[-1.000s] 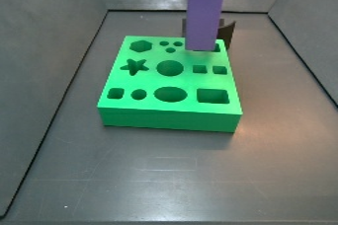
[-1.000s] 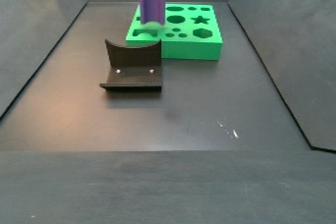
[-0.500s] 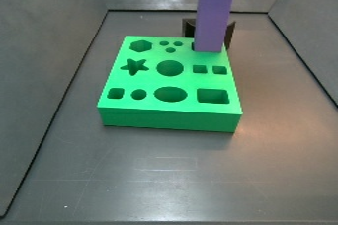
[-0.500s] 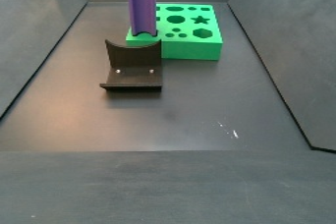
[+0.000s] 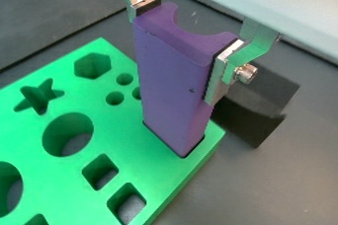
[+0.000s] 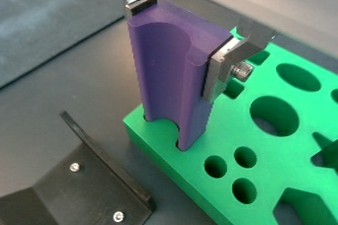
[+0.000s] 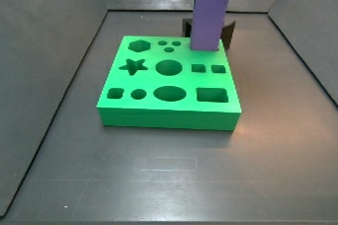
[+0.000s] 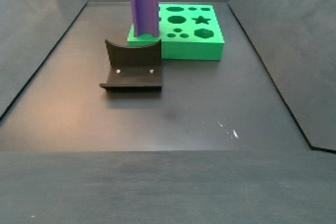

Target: Insert the arch object.

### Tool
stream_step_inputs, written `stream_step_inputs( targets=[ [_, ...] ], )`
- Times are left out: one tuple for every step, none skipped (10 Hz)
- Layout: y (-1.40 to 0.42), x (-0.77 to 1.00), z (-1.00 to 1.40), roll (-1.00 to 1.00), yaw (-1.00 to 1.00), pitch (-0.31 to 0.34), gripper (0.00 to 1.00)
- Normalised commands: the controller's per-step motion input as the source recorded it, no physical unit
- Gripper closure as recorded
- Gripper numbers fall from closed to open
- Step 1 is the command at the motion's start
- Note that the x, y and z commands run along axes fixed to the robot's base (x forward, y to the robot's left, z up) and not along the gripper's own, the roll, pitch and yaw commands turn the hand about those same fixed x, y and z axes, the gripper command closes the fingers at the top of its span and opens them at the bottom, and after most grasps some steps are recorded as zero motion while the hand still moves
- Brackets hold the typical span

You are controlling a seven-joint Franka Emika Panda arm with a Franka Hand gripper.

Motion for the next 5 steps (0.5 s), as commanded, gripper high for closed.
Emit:
stream_step_inputs(
  targets=[
    [-0.01,0.0,-0.36,0.0,0.0,-0.05,1.0],
    [0.0,0.0,-0.3,0.0,0.0,-0.053,1.0],
    [0.0,0.0,-0.16,0.0,0.0,0.0,1.0],
    [0.0,0.0,-0.03,-0.05,0.0,-0.01,1.0],
    [0.0,0.0,0.0,0.0,0.0,0.0,1.0]
  ],
)
